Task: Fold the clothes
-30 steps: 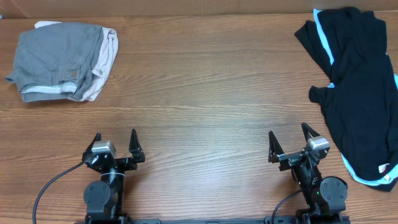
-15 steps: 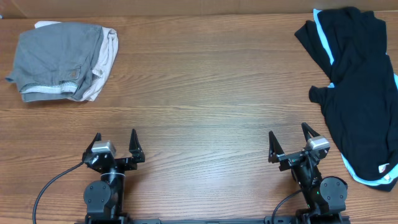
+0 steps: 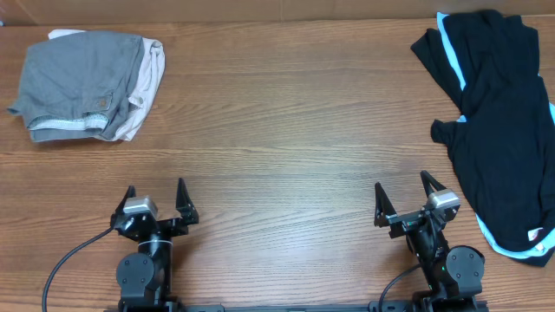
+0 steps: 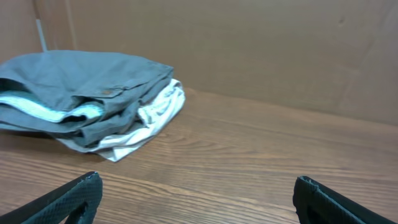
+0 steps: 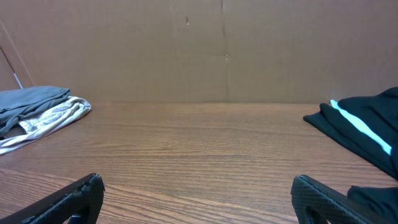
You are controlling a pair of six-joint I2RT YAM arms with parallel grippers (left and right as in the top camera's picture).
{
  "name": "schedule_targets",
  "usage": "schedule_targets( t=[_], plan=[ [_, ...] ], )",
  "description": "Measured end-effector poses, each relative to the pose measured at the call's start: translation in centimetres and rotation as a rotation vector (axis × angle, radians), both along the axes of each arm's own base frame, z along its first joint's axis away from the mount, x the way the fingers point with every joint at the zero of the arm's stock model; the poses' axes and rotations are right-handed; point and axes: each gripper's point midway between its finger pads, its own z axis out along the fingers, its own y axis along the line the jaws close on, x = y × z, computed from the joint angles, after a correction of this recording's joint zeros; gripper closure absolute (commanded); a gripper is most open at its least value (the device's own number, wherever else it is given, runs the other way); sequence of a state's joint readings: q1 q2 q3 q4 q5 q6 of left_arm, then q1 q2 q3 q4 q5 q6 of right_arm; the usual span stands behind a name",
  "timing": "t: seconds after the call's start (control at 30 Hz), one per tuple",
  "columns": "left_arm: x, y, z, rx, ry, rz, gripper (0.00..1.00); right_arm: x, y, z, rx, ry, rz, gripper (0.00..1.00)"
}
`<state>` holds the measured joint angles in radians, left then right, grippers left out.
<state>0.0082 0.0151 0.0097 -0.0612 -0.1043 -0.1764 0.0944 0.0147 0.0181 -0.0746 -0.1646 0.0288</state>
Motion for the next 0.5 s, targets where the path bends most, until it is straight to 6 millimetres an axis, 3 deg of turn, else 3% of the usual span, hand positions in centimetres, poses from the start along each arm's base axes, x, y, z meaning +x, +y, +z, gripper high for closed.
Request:
schedule_targets(
  t=[0.5],
  plan=[
    [-0.06, 0.49, 0.0, 0.002, 0.0, 0.029, 0.0, -0.01, 0.05, 0.35, 0.002, -0.014, 0.003, 0.0]
  ],
)
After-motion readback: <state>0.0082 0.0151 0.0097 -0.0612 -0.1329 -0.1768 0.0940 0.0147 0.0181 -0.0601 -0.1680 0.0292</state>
